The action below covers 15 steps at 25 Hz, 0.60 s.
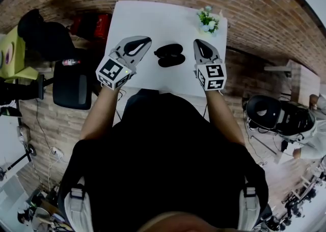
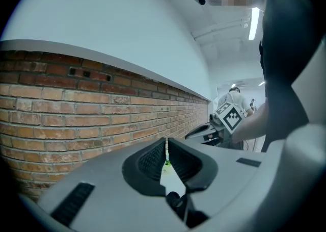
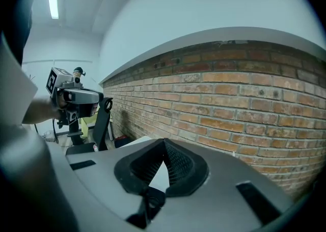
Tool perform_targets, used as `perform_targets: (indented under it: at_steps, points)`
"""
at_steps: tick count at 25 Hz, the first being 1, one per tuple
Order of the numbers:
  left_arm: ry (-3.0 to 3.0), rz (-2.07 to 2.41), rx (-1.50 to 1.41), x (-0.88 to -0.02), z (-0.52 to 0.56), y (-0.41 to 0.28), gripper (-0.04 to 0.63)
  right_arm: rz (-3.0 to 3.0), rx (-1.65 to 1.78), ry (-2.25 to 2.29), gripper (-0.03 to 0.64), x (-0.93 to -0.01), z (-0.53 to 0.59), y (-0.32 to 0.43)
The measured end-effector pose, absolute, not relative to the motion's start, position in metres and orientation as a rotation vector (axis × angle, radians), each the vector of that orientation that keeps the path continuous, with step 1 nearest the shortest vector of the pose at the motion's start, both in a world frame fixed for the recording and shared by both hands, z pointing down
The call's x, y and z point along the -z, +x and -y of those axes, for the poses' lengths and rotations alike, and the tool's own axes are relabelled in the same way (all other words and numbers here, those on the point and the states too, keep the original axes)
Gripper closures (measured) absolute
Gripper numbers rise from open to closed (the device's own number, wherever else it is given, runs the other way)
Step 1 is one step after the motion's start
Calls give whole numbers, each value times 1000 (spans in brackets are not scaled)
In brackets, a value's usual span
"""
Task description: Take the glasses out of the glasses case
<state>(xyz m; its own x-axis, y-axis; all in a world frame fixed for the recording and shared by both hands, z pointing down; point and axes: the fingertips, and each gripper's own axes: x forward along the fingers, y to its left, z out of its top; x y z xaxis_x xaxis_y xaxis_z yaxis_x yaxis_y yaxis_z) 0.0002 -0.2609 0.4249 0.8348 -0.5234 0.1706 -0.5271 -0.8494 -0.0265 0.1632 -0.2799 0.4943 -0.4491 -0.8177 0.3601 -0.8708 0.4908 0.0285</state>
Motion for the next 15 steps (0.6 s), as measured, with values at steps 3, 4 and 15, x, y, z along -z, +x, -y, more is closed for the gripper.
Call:
perform_targets:
  at_steps: [3,4,15]
  points:
    - [2983,843,-256,-427,265,-5,572,2411,-235,1412,601,-497,286,157]
    - [2990,832,-244,-426,266,-6,572,2411,-239,1410,601,-498,288,155]
    - [2967,855,-232,-439,279,-31,572,2340,-268,1327,601,-534,304,135]
